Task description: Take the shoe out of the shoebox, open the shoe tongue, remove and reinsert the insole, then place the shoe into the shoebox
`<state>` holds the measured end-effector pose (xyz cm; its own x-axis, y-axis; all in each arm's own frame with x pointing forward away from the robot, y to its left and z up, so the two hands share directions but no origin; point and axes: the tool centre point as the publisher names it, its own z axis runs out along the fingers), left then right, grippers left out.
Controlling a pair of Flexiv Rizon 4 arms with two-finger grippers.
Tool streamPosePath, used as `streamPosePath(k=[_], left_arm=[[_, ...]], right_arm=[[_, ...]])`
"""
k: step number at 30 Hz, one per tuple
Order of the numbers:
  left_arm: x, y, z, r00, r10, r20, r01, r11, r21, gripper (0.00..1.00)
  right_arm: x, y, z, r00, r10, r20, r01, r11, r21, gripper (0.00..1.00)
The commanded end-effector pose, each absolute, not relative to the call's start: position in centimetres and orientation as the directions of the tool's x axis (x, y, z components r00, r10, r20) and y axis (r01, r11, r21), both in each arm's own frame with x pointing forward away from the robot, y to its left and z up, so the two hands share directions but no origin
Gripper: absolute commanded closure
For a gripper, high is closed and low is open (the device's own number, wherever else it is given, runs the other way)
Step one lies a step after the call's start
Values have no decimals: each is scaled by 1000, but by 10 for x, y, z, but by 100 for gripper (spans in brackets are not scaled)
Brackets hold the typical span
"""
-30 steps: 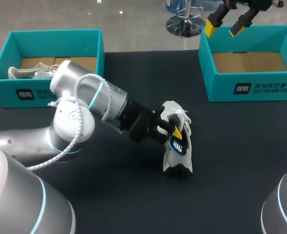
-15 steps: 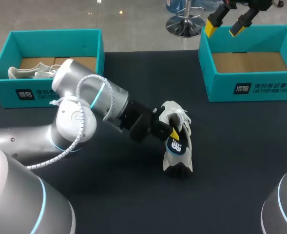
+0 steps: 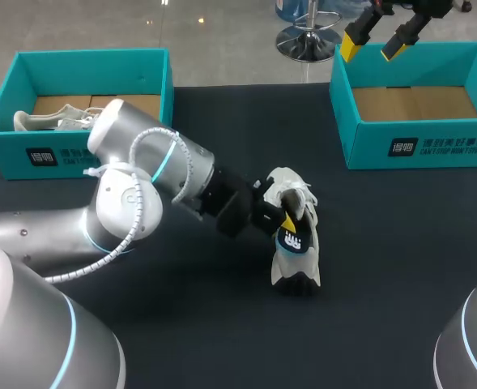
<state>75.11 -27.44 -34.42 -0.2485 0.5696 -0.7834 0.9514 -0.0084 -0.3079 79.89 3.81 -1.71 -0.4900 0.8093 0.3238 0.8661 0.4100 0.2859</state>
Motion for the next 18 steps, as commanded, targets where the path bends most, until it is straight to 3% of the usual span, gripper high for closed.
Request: streamPosePath(k=[1, 3, 6, 7, 12, 18], left_arm=[[742, -275, -339, -247, 566, -787, 952, -8, -305, 51], [739, -275, -336, -246, 560, -791, 952, -14, -306, 25], [735, -275, -332, -242, 552, -798, 952, -23, -305, 13], [734, -275, -331, -241, 551, -799, 952, -25, -305, 14], [731, -272, -326, -237, 540, -807, 953, -33, -302, 29], [730, -271, -323, -242, 526, -815, 951, -36, -306, 73]], right_arm=[[800, 39, -17, -489, 810, 324, 867, 410, 284, 0], [800, 39, -17, -489, 810, 324, 867, 410, 284, 0], [800, 39, -17, -489, 810, 324, 867, 410, 284, 0], [800, 39, -17, -489, 810, 324, 867, 410, 284, 0], [800, 39, -17, -489, 810, 324, 867, 410, 284, 0], [800, 39, -17, -489, 810, 324, 867, 410, 284, 0]])
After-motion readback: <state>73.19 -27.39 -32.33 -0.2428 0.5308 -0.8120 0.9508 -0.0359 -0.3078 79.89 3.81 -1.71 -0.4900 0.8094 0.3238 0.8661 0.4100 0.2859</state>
